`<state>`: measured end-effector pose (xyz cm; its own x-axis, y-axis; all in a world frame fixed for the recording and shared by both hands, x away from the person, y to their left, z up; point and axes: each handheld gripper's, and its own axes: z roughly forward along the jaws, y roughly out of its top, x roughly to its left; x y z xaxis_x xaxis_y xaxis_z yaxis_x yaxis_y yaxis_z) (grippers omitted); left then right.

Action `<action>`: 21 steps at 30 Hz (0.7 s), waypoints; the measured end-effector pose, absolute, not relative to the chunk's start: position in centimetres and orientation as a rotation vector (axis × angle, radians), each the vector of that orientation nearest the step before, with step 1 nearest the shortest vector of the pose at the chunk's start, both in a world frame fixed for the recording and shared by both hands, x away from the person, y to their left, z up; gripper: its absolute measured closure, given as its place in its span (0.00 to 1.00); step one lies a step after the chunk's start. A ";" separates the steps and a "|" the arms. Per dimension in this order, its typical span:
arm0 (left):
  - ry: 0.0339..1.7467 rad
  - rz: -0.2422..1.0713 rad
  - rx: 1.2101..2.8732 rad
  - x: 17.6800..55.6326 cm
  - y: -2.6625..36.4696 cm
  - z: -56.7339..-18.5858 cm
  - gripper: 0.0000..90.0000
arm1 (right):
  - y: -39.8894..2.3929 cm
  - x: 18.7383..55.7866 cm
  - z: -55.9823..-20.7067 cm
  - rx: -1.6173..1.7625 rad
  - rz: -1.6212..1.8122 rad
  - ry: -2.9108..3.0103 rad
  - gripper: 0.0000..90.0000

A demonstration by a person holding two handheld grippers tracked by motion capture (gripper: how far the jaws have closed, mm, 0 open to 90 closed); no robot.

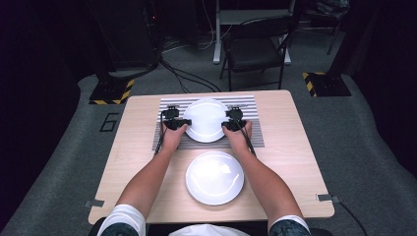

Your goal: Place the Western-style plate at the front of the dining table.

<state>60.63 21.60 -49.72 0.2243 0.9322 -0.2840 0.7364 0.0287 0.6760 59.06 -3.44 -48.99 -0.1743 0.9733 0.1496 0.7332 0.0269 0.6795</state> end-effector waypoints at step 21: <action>1.568 0.324 1.754 61.2 21.6 -50.4 0.66 | -3.4 59.6 -49.7 1.792 0.925 1.967 0.69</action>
